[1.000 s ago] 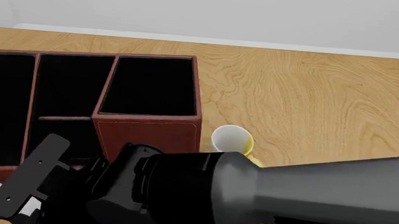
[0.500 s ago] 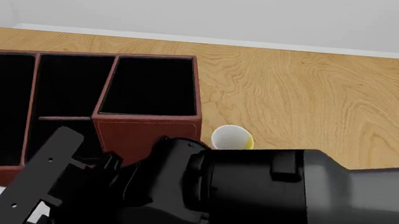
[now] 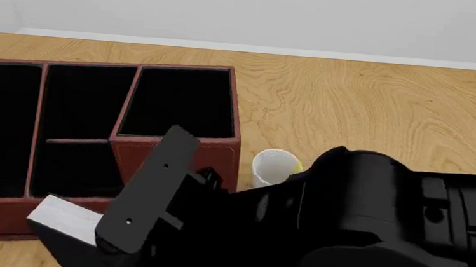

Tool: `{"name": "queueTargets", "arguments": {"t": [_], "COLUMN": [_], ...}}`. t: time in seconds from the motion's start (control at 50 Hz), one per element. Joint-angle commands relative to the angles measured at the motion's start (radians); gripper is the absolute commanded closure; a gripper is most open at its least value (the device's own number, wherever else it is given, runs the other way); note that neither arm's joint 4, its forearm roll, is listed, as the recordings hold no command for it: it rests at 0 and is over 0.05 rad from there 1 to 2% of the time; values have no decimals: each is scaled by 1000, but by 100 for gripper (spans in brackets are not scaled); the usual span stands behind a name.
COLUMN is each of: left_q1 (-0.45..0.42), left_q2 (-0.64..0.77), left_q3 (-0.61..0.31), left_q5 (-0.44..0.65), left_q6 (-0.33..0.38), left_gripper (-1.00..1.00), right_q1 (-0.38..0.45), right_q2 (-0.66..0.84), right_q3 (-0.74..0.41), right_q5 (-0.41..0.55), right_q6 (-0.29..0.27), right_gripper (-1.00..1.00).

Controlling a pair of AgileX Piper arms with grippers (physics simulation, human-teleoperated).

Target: Pick up the book and place it in the right compartment of the caddy.

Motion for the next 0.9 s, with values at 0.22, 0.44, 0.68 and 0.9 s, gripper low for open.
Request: {"name": "queueTargets", "arguments": {"t": [0.22, 0.44, 0.68, 0.9], "left_q1": [-71, -147, -225, -294], "left_q2": [-1, -1, -1, -1], "left_q3": [-30, -40, -50, -49], "left_q5": [39, 67, 111, 134], "left_q6": [7, 10, 4, 28], "left_gripper": [-100, -100, -100, -100], "right_q1": [-72, -138, -181, -225], "right_q2": [-273, -423, -561, -659], "right_q3": [143, 176, 168, 197], "right_q5": [51, 130, 248, 319], "right_q6": [39, 26, 17, 19], "right_gripper": [100, 100, 100, 100]}}
